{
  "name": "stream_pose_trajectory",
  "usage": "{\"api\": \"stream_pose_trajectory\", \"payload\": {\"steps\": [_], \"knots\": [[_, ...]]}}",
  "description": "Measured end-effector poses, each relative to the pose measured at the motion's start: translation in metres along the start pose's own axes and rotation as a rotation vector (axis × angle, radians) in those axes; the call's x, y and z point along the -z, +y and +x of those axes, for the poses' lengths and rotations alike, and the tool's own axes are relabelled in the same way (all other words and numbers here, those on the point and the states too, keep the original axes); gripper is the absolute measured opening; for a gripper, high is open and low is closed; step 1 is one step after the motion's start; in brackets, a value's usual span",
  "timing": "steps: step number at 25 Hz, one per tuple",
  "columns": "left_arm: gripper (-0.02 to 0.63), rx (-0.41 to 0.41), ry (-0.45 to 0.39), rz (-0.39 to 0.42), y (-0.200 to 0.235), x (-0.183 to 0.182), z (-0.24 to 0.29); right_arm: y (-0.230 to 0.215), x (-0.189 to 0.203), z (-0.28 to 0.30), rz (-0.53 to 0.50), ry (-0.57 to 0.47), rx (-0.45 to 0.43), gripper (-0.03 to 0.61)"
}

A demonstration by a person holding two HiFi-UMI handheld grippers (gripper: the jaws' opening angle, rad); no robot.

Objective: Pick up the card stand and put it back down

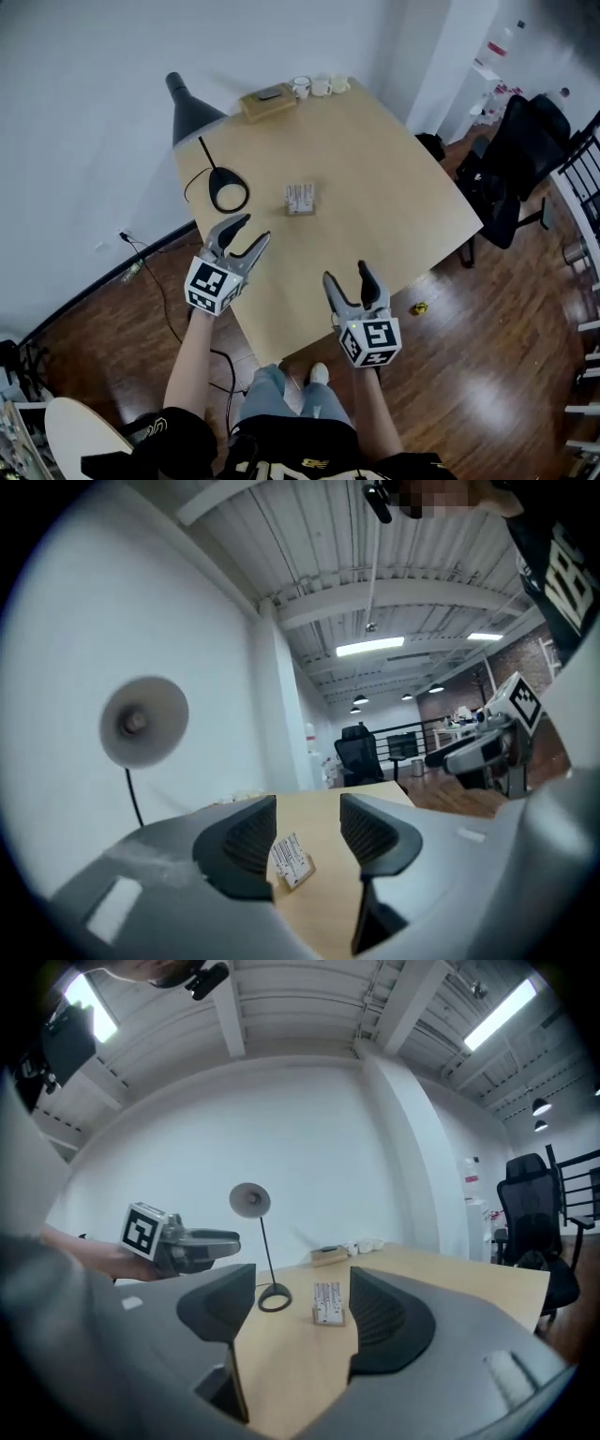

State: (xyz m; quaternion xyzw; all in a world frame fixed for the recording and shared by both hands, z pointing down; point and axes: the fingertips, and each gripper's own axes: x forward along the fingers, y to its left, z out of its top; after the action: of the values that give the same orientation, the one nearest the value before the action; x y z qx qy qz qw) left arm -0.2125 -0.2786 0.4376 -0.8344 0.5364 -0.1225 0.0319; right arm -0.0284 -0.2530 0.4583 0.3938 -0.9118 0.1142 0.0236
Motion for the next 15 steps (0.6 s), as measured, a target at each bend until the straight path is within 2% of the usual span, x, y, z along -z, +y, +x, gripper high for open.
{"api": "stream_pose_trajectory", "payload": {"steps": [3, 5, 7, 8, 11, 13, 15], "knots": [[0.229, -0.129, -0.064, -0.035, -0.032, -0.037, -0.057, 0.018, -0.013, -0.026, -0.008, -0.018, -0.058, 0.321], [0.233, -0.195, -0.053, -0.035, -0.050, -0.046, -0.089, 0.037, -0.020, -0.038, -0.014, -0.027, -0.083, 0.321], [0.238, -0.250, -0.006, -0.027, -0.064, -0.044, -0.120, 0.056, -0.026, -0.052, -0.034, -0.039, -0.063, 0.321], [0.262, -0.272, -0.001, -0.038, -0.071, -0.043, -0.135, 0.061, -0.029, -0.062, -0.050, -0.050, -0.018, 0.322], [0.322, -0.307, -0.071, -0.112, -0.097, -0.048, -0.178, 0.076, -0.036, -0.097, -0.094, -0.088, 0.095, 0.343], [0.349, -0.301, -0.101, -0.113, -0.114, -0.048, -0.201, 0.096, -0.034, -0.114, -0.115, -0.084, 0.103, 0.385], [0.380, -0.289, -0.117, -0.111, -0.130, -0.047, -0.224, 0.122, -0.029, -0.131, -0.148, -0.073, 0.101, 0.402]]}}
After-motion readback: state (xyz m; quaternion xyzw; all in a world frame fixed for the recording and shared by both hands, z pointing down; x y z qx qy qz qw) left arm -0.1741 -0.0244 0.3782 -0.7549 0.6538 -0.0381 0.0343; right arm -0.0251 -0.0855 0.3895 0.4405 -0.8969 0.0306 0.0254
